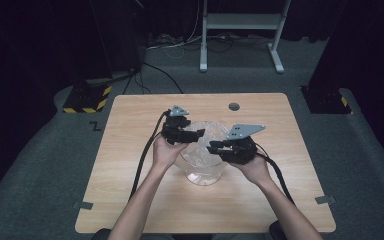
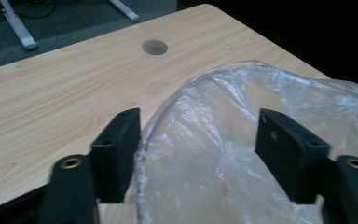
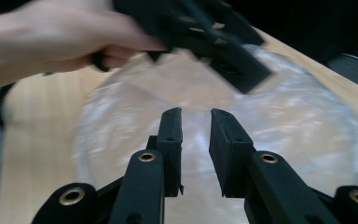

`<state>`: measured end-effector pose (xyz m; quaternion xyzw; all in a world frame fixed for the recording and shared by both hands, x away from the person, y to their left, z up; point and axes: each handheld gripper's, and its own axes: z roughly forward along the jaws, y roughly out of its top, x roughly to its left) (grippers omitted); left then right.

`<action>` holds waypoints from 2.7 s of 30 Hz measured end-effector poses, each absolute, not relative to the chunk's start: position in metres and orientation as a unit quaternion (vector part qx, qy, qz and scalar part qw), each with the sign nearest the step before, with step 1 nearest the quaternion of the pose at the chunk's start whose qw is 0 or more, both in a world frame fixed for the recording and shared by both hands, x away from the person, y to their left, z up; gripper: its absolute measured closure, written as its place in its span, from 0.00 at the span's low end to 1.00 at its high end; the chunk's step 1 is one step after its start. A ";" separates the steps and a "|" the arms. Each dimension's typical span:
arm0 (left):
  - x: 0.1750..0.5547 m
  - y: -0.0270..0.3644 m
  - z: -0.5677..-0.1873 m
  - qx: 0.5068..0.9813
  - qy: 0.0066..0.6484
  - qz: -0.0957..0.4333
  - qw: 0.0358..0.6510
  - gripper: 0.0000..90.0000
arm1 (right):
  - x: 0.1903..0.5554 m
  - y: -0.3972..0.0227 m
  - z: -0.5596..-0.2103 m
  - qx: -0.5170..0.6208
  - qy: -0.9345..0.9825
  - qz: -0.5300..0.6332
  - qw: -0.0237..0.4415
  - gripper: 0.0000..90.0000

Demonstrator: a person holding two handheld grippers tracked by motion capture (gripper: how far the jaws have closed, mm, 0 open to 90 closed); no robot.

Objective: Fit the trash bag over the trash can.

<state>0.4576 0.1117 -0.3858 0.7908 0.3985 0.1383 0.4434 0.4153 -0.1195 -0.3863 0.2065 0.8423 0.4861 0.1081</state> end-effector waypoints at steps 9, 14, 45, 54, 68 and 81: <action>0.461 0.101 -0.392 0.815 0.401 0.158 0.388 0.29 | 0.417 -0.105 -0.394 0.196 0.866 0.445 0.118 0.82; 0.469 0.099 -0.399 0.811 0.424 0.162 0.370 0.30 | 0.408 -0.099 -0.396 0.160 0.882 0.433 0.095 0.81; 0.475 0.097 -0.404 0.802 0.436 0.178 0.367 0.41 | 0.399 -0.099 -0.396 0.133 0.890 0.430 0.064 0.83; 0.475 0.103 -0.400 0.803 0.431 0.169 0.375 0.40 | 0.395 -0.100 -0.394 0.136 0.885 0.439 0.077 0.75; 0.456 0.116 -0.388 0.801 0.403 0.173 0.407 0.54 | 0.418 -0.131 -0.370 0.225 0.830 0.473 0.191 0.64; 0.453 0.120 -0.388 0.800 0.397 0.169 0.417 0.66 | 0.438 -0.134 -0.380 0.271 0.830 0.443 0.203 0.69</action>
